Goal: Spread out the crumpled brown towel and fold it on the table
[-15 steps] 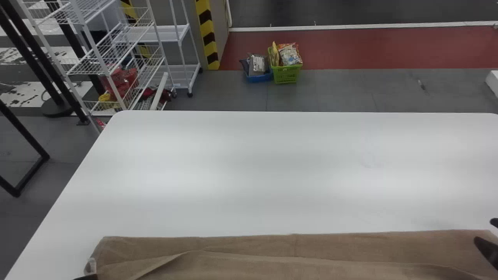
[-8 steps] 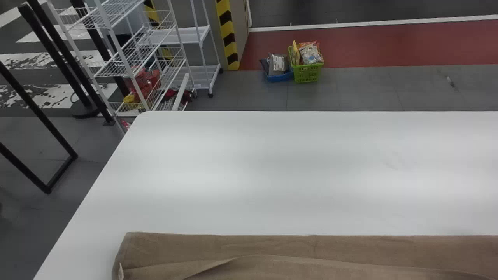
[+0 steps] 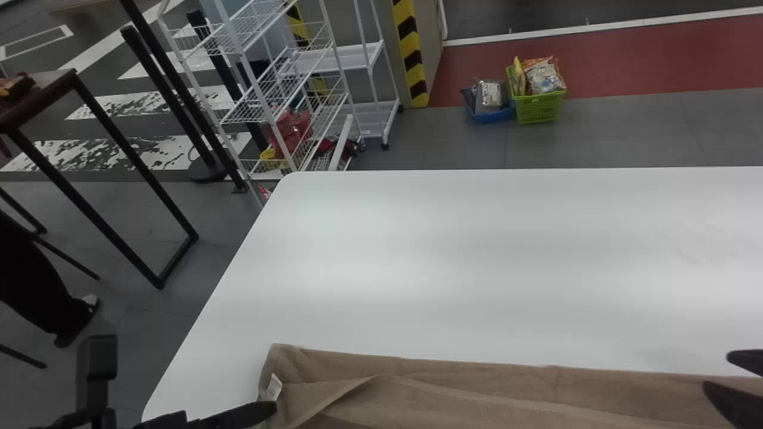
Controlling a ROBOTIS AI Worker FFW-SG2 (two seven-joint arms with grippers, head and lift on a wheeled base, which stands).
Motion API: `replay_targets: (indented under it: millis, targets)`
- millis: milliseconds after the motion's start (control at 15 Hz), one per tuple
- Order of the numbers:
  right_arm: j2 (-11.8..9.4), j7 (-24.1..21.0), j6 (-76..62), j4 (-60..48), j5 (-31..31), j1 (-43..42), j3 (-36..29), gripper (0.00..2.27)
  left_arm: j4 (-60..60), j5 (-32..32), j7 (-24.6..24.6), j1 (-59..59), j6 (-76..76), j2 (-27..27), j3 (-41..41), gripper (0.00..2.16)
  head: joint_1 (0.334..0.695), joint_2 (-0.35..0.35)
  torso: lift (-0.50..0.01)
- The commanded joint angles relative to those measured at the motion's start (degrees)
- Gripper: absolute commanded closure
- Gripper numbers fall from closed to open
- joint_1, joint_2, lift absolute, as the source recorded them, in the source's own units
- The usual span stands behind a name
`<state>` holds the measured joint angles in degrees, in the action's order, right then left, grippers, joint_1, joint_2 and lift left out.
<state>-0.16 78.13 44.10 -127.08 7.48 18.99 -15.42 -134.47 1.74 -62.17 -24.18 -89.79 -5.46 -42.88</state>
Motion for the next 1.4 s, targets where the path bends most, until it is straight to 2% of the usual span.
replay_targets:
  millis: [0,200,267,467,600,667,800,933,1067,1200,1333]
  targets:
    - [-1.6,0.2,2.6,0.0,5.7,-5.3,6.9,0.46,0.1,1.0,-0.3,1.0,-0.2,-0.1,0.2,1.66,0.695,0.35,-0.127]
    - [-4.6,0.2,14.4,0.1,15.1,-12.6,14.3,0.43,-0.4,1.8,-0.4,1.6,-0.2,-0.1,0.6,1.66,0.695,0.35,-0.127]
    - [-6.3,0.2,18.4,0.3,16.6,-14.6,16.0,0.39,-0.6,2.1,-0.4,1.7,-0.2,-0.1,0.6,1.66,0.695,0.35,-0.127]
    - [-12.8,0.2,33.7,0.9,16.2,-17.5,21.9,0.38,-0.9,4.5,-1.1,2.6,-0.2,-0.2,1.0,1.66,0.695,0.35,-0.127]
    - [-16.1,0.2,45.3,0.9,16.2,-19.3,25.2,0.38,-1.0,6.3,-1.8,3.4,-0.2,-0.2,1.5,1.66,0.695,0.35,-0.127]
    - [-17.2,0.2,46.0,0.9,16.2,-19.9,26.3,0.38,-1.0,6.4,-1.8,3.9,-0.2,-0.3,1.6,1.66,0.695,0.35,-0.127]
    - [-17.7,0.2,46.0,2.4,16.2,-21.2,28.2,0.5,-1.0,6.7,-1.8,4.5,-0.2,-0.3,1.8,1.65,0.695,0.35,-0.127]
    - [-17.3,0.2,46.0,6.3,15.6,-23.7,29.8,0.53,-1.0,7.1,-1.9,5.0,-0.2,-0.4,2.2,1.66,0.695,0.35,-0.127]
    - [-17.4,0.2,46.0,11.5,15.6,-27.0,34.1,0.53,-1.0,7.9,-2.0,5.1,-0.2,-0.5,2.9,1.66,0.695,0.35,-0.127]
    - [-17.0,0.2,46.0,15.6,15.7,-29.2,38.0,0.53,-1.0,8.0,-2.0,5.1,-0.2,-0.7,2.8,1.66,0.695,0.35,-0.127]
    - [-15.6,0.2,46.0,17.4,16.2,-29.6,39.9,0.53,-0.9,7.9,-2.3,5.1,-0.2,-0.9,2.6,1.66,0.695,0.35,-0.127]
